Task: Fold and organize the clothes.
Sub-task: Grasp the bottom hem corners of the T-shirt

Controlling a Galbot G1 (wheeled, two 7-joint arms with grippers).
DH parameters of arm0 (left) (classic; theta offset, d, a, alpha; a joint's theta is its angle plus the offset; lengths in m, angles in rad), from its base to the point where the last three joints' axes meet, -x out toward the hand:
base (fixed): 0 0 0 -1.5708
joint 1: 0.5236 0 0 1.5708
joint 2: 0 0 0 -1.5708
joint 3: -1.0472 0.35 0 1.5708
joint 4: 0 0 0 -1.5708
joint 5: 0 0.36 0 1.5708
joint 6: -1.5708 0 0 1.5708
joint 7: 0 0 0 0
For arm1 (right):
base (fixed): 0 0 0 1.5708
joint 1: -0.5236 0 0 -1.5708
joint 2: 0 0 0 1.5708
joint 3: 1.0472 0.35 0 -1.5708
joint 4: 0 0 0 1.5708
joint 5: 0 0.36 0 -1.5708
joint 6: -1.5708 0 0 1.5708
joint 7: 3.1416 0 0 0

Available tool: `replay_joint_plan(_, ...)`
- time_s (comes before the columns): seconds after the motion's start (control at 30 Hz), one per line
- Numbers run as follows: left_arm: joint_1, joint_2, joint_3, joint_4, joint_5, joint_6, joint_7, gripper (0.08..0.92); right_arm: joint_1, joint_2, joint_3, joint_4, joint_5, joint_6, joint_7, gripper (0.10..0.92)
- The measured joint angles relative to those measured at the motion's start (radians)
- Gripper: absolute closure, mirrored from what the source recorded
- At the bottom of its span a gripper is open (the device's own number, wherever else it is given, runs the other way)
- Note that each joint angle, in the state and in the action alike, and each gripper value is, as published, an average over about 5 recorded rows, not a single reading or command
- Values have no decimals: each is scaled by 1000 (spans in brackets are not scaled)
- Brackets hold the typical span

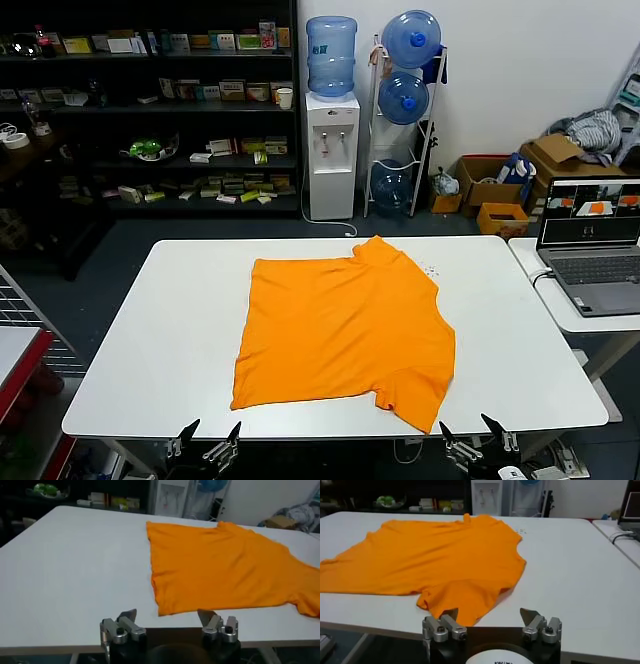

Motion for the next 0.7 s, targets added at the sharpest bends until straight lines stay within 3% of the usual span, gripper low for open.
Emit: replay_joint_plan(0.7,-166,-68,67,172,35,-10,58,177,180,111,-136,-158,-125,24,2,203)
